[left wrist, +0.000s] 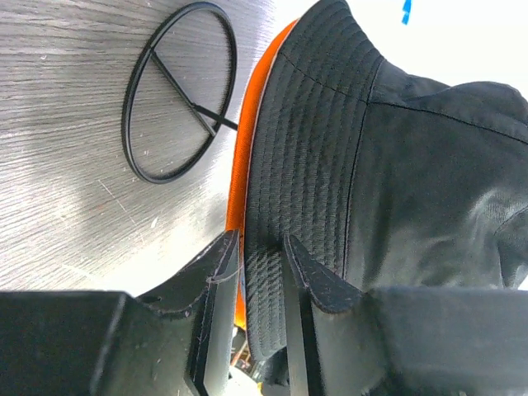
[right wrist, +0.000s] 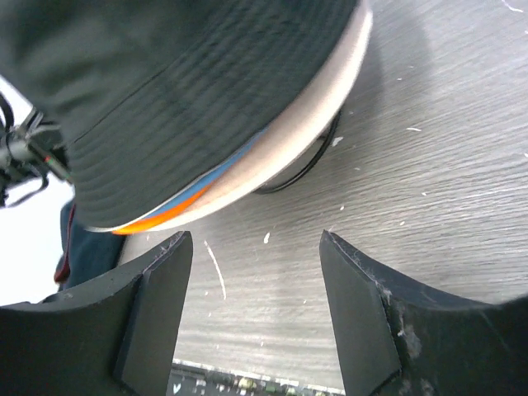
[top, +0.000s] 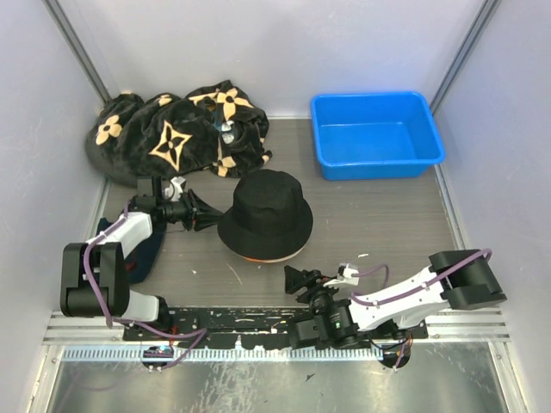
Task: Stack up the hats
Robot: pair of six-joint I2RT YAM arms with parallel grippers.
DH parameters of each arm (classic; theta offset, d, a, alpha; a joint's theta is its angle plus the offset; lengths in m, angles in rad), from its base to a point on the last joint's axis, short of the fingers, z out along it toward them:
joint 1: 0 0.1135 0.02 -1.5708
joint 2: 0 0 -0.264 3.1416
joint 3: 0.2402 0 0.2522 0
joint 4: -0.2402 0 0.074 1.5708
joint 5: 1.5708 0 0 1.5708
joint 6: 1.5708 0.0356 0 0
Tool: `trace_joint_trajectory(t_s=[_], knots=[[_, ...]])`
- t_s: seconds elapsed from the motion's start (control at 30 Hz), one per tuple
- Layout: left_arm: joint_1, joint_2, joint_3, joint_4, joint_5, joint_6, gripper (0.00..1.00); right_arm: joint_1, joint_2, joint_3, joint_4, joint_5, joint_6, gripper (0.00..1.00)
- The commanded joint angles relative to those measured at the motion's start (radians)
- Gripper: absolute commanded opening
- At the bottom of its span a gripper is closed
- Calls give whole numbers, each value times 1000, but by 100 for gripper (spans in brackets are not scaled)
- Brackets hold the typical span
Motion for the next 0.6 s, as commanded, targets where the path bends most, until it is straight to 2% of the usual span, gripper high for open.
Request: trace_joint_trajectory(t_s=[0.0,0.13,0.17,0.2,0.3,0.43,0.53,0.57], knots=[[2,-39,-10,-49,-34,35,34,54,-50,185,-469,-7,630,69],[18,-57,-13,-96,-83,76,34,45,21,433,-945,-146,632,71],[29,-66,-12,-122,-102,98,36,28,31,477,-992,-158,550,72],[40,-76,-11,-144,-124,115,37,-8,25,503,-978,-172,415,73],[58,-140,-2,-203,-224,149,38,-86,6,532,-1000,-202,223,74],[58,-293,37,-296,-386,158,38,-232,-108,464,-999,-240,81,77],[59,-387,68,-368,-542,175,42,-362,-265,392,-982,-213,-13,79],[59,-404,75,-383,-575,179,45,-403,-318,374,-946,-192,-88,80]])
